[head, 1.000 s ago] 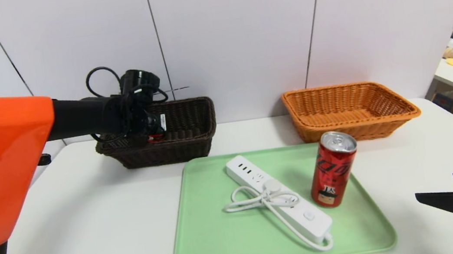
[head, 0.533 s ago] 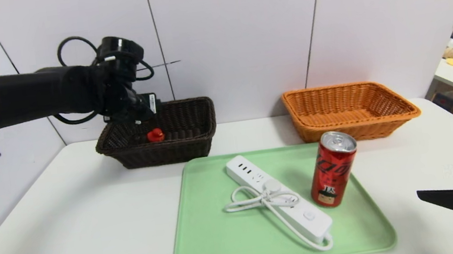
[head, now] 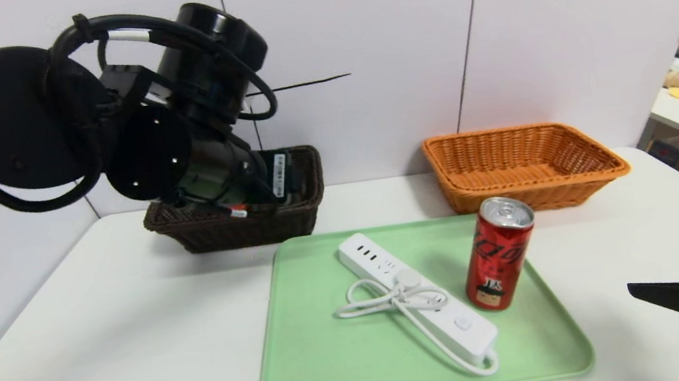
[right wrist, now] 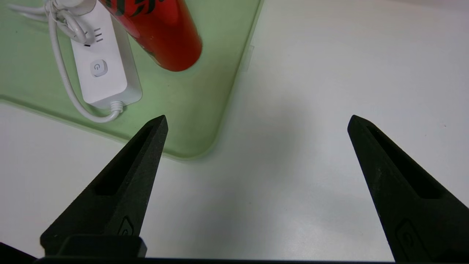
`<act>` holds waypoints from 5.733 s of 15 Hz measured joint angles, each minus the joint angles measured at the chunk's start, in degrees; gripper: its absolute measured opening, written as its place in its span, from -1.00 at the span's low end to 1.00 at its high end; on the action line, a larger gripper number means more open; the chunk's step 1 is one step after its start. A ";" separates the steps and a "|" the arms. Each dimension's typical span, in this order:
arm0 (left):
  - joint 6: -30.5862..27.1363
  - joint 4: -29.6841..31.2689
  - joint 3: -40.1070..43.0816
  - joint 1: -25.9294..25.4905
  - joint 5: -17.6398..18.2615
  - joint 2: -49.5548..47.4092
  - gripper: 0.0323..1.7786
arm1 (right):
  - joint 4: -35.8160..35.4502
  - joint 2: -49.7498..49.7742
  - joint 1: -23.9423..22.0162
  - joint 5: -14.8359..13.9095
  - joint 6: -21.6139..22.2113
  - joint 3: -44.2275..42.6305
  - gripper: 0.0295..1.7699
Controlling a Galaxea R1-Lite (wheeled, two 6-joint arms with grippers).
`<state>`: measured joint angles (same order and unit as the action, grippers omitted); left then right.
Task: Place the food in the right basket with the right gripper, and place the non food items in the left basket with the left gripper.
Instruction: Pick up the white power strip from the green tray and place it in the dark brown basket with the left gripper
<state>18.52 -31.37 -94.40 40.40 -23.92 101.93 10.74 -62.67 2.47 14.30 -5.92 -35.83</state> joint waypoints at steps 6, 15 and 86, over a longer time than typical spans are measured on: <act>1.29 -0.09 5.90 9.95 1.57 -2.21 0.88 | 0.00 0.44 -0.85 0.00 -0.02 0.20 0.92; -15.25 -0.99 12.57 11.58 18.44 -2.69 0.90 | 0.00 -0.04 -2.80 0.61 -0.09 0.28 0.92; -33.71 15.10 11.34 3.78 38.57 17.70 -0.87 | -2.95 1.29 -3.62 0.69 -0.44 1.57 0.92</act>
<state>-15.19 -16.26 -83.07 44.18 14.65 119.63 7.79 -61.38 -1.15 14.99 -6.36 -34.26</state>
